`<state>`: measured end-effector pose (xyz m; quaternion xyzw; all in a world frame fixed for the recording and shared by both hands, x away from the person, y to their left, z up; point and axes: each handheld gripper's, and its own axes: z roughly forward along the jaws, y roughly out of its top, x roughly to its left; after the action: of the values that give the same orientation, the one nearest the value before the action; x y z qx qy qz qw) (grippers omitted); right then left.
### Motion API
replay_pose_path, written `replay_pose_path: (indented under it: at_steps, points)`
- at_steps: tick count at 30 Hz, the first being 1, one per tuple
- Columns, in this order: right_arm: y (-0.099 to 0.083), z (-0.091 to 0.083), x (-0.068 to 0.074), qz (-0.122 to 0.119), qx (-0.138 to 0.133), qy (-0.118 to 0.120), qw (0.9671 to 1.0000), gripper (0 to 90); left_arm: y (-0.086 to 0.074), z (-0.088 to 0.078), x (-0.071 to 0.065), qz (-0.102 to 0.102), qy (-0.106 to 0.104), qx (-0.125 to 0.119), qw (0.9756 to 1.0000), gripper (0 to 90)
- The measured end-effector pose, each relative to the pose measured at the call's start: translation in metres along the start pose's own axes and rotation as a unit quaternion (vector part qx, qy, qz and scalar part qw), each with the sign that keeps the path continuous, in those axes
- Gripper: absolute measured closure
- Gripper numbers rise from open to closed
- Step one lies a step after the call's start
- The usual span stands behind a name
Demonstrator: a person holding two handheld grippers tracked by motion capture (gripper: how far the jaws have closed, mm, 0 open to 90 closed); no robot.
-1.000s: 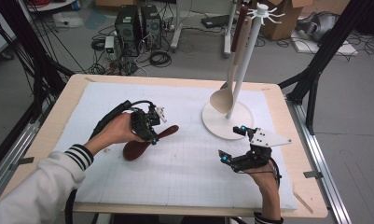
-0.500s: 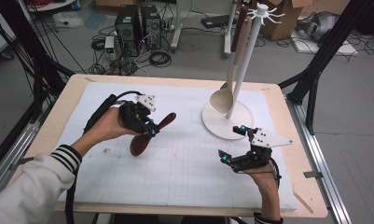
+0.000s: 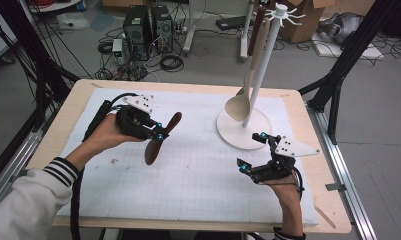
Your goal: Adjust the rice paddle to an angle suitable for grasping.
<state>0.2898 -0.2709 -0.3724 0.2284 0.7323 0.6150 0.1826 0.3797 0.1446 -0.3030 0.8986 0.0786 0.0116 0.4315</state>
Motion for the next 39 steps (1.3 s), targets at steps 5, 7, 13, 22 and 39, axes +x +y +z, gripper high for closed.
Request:
replay_pose_path:
  at_steps: [5,7,13,22,39]
  points:
    - [0.010,0.002,0.000,0.012,-0.015,0.013,0.9997,0.3,-0.003,-0.004,-0.001,0.002,-0.002,-0.022,0.9998,77.7]
    - [0.016,0.004,0.000,0.014,-0.017,0.018,0.9996,0.3,-0.004,-0.005,-0.001,0.007,-0.003,-0.023,0.9997,77.8]
    - [0.031,0.008,0.002,0.019,-0.018,0.029,0.9992,0.3,-0.003,-0.009,-0.004,0.018,-0.005,-0.045,0.9988,77.7]
    - [0.049,0.015,0.002,0.016,-0.018,0.046,0.9986,0.3,-0.001,-0.011,-0.006,0.033,-0.011,-0.077,0.9964,77.7]
    - [0.077,0.023,0.006,-0.010,-0.007,0.062,0.9980,0.4,0.004,-0.005,-0.009,0.073,-0.043,-0.130,0.9878,77.7]
